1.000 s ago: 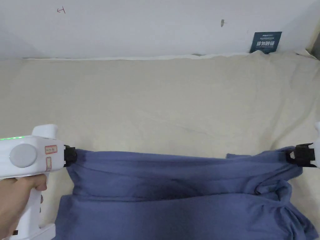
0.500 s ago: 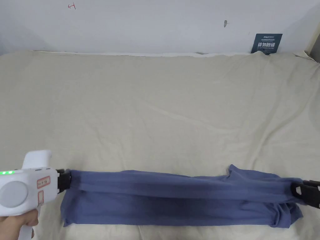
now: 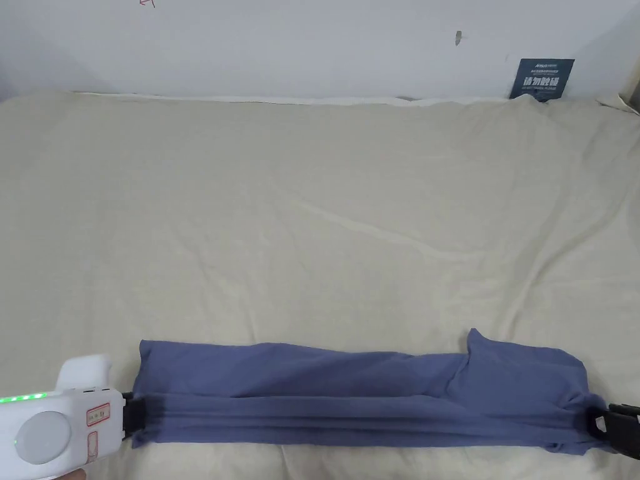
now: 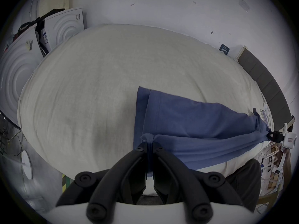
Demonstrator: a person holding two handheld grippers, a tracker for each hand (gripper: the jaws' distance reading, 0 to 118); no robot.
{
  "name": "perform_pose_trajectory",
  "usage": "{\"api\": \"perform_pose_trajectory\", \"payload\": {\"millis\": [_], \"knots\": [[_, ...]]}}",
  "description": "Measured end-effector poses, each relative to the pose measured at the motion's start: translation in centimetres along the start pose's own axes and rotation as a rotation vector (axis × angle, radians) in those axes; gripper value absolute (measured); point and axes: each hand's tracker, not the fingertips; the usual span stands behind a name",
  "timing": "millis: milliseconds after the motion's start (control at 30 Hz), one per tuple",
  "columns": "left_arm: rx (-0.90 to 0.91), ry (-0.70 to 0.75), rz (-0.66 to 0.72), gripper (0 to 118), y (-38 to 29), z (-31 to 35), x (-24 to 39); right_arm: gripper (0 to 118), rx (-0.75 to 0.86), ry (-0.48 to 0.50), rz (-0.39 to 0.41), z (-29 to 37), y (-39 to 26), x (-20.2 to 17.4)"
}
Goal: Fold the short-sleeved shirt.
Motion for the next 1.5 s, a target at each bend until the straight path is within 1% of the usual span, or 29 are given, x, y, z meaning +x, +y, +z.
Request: {"api": "perform_pose_trajectory", "payload": {"millis": [133,167,200,233,267,300,333,433,467,500,533,567,600,633,667,700,767,833,900,1033,1067,1133,1167,1200,1233,1267,1367,1433,1500], "knots": [[-0.032,0.021,-0.003,6,-0.3,-0.3,0.4,6,-0.015,-0.011,0.005,-0.1,-0.1,-0.2],[-0.028,0.017,-0.004,9,-0.3,-0.2,0.3,7,-0.022,-0.017,0.01,-0.1,-0.2,-0.2],[-0.032,0.008,-0.004,43,-0.2,-0.2,0.3,20,-0.02,-0.025,0.007,0.1,-0.2,-0.5],[-0.028,0.014,-0.003,89,-0.2,0.0,0.3,49,-0.016,-0.04,0.004,0.4,-0.2,-0.7],[-0.027,0.02,-0.003,118,-0.2,0.1,0.2,87,-0.018,-0.081,0.003,0.8,0.0,-1.0],[-0.021,0.029,-0.009,118,-0.2,0.7,0.1,113,-0.014,-0.073,0.006,1.3,-0.1,-1.1],[0.0,0.04,-0.016,118,-0.1,1.6,0.0,115,0.008,-0.071,0.007,1.9,-0.1,-1.2],[0.01,0.039,-0.02,118,0.8,3.3,-0.5,115,0.053,-0.068,-0.003,4.0,0.4,-2.3],[0.035,0.025,-0.005,117,1.0,4.1,-0.9,115,0.078,-0.085,-0.007,4.6,0.6,-3.0],[0.051,0.015,0.005,114,0.7,5.3,-1.4,112,0.091,-0.092,-0.006,5.2,0.7,-3.6],[0.075,-0.006,0.027,107,0.9,6.2,-1.8,100,0.093,-0.085,-0.001,5.7,0.8,-4.4],[0.097,-0.033,0.046,88,1.0,7.2,-2.2,74,0.114,-0.069,0.006,6.1,0.6,-5.3],[0.117,-0.074,0.069,42,1.1,7.9,-2.7,26,0.163,-0.04,0.008,6.6,0.5,-6.4],[0.111,-0.093,0.074,6,1.2,8.2,-3.2,1,0.157,-0.048,0.015,6.7,0.5,-7.4],[0.104,-0.088,0.074,5,1.4,8.1,-3.6,1,0.173,-0.081,0.035,6.7,0.6,-8.6],[0.114,-0.093,0.102,5,1.5,8.1,-3.8,1,0.193,-0.074,0.034,6.8,0.5,-9.5],[0.076,-0.103,0.05,5,1.7,7.2,-4.4,1,0.209,-0.02,0.039,7.1,0.9,-10.9],[0.085,-0.105,0.085,5,2.0,6.5,-5.0,1,0.217,-0.021,0.064,6.9,1.1,-12.7],[0.065,-0.161,0.146,5,2.5,5.5,-6.1,1,0.234,-0.029,0.095,6.9,1.4,-14.1],[0.012,-0.261,0.177,5,3.6,3.4,-7.4,1,0.248,-0.008,0.097,6.6,1.9,-16.2],[-0.009,-0.313,0.186,5,4.0,2.6,-7.8,1,0.247,-0.002,0.099,6.5,1.9,-16.8],[-0.045,-0.43,0.204,6,4.7,1.1,-8.5,1,0.249,0.009,0.097,6.2,1.8,-17.8],[-0.076,-0.493,0.233,35,5.1,0.3,-8.7,1,0.243,0.016,0.096,6.0,1.7,-18.2],[-0.107,-0.532,0.216,83,5.4,-0.5,-9.1,1,0.239,0.028,0.09,5.9,1.6,-18.5],[-0.155,-0.574,0.191,115,5.7,-1.5,-9.1,1,0.239,0.043,0.084,5.8,1.3,-18.9],[-0.157,-0.6,0.2,118,5.8,-2.2,-9.1,1,0.237,0.062,0.079,5.7,1.1,-19.1],[-0.172,-0.646,0.281,118,6.5,-4.3,-9.8,1,0.225,0.073,0.053,5.5,0.6,-19.8],[-0.218,-0.74,0.354,118,6.7,-6.1,-10.6,1,0.222,0.078,0.04,5.4,0.3,-19.8],[-0.269,-0.806,0.372,118,6.5,-7.8,-10.5,1,0.213,0.073,0.021,5.3,0.0,-19.5]]}}
